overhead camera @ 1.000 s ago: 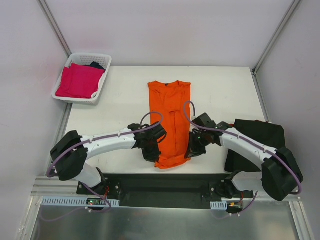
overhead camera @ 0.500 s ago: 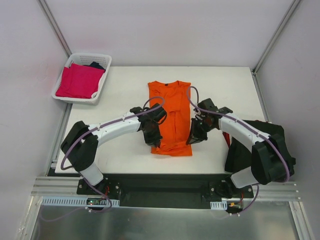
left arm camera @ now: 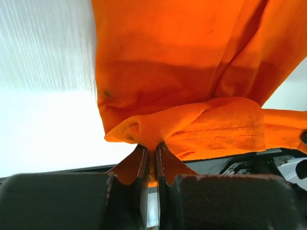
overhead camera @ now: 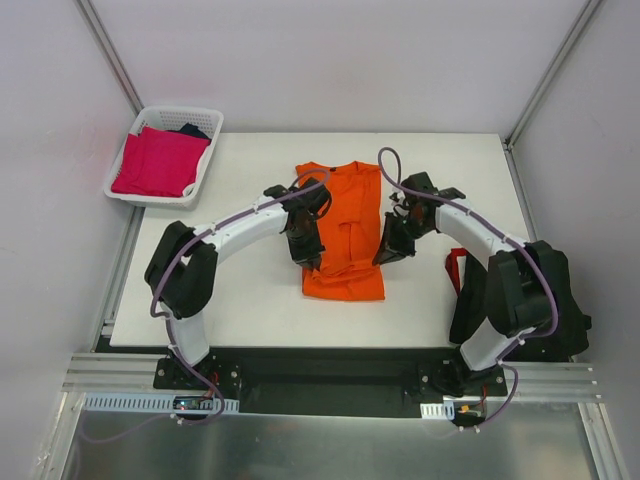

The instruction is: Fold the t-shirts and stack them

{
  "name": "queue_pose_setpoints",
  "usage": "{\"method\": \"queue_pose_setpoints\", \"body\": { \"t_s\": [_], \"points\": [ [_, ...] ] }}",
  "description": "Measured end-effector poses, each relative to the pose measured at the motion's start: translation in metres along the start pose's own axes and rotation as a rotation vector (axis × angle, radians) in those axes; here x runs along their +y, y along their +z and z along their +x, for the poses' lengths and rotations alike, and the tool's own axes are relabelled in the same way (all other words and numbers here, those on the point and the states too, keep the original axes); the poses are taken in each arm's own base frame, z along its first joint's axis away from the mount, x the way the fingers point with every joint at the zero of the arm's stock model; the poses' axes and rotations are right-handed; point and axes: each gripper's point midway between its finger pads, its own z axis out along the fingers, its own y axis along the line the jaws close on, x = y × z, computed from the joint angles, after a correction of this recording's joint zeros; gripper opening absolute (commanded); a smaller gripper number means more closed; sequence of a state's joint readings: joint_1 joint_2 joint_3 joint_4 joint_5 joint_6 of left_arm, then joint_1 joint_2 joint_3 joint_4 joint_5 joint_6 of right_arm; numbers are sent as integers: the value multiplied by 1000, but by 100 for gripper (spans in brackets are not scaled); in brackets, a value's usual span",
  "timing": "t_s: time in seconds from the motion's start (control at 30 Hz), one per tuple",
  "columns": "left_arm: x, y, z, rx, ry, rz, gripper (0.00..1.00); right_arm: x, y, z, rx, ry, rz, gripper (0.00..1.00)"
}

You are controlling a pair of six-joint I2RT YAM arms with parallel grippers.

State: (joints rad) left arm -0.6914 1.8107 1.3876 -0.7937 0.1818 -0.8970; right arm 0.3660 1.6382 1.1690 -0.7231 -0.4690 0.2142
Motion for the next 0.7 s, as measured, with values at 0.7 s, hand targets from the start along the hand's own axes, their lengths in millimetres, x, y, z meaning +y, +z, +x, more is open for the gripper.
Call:
{"method": "queue_pose_setpoints", "body": {
  "t_s": [0.7],
  "points": [
    [-10,14,-58,32,-6,0,0,5,5,-58,15,32,-44,1]
  ]
}}
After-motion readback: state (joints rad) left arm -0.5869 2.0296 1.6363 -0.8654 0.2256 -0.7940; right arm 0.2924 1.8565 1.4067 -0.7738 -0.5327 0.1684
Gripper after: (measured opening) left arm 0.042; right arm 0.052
